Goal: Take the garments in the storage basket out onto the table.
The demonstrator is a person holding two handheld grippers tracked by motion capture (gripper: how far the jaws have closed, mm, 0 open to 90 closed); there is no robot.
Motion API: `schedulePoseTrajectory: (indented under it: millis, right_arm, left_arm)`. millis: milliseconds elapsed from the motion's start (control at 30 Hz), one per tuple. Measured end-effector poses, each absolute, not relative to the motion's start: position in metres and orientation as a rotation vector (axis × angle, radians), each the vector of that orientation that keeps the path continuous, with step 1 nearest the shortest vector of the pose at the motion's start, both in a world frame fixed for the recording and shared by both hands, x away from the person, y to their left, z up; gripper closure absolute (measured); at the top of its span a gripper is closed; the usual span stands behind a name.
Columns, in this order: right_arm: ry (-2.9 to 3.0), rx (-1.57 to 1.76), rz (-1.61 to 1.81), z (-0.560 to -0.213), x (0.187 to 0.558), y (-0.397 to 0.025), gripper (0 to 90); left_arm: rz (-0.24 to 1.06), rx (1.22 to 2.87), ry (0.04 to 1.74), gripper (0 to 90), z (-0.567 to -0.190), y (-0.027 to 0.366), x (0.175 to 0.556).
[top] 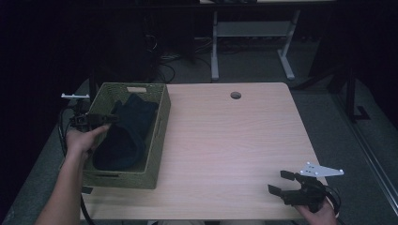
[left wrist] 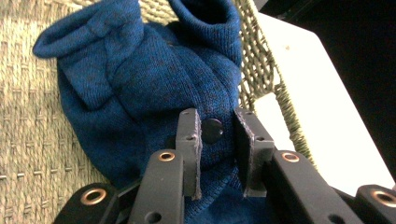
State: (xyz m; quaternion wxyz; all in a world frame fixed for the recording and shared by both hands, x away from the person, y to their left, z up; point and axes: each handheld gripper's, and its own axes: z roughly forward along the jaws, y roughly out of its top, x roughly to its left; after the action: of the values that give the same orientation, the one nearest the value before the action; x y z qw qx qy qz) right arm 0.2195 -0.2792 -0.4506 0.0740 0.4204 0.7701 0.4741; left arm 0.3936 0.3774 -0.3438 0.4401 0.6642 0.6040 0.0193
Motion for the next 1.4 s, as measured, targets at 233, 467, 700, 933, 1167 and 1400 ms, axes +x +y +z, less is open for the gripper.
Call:
schedulePoseTrajectory:
  millis: [233, 467, 700, 933, 1167, 1400]
  right_arm:
    - [2.312, 1.259, 1.419, -0.451, 0.22, -0.278, 16.4]
    - [2.314, 1.265, 1.417, -0.451, 0.22, -0.278, 16.4]
    - [2.312, 1.265, 1.417, -0.451, 0.22, -0.278, 16.4]
    - [2.301, 1.265, 1.422, -0.452, 0.221, -0.279, 16.4]
    - [2.298, 1.266, 1.432, -0.45, 0.22, -0.28, 16.4]
    - [2.304, 1.265, 1.425, -0.45, 0.22, -0.279, 16.4]
  left_arm:
    - [0.051, 1.608, 1.466, 73.2, -0.334, 0.383, 0.389]
    - [0.061, 1.563, 1.441, 73.2, -0.326, 0.388, 0.385]
    - [0.064, 1.542, 1.416, 73.2, -0.32, 0.389, 0.383]
    - [0.07, 1.518, 1.382, 73.2, -0.309, 0.391, 0.381]
    - [0.075, 1.507, 1.377, 73.2, -0.305, 0.393, 0.379]
    - [0.077, 1.498, 1.356, 73.2, -0.299, 0.394, 0.377]
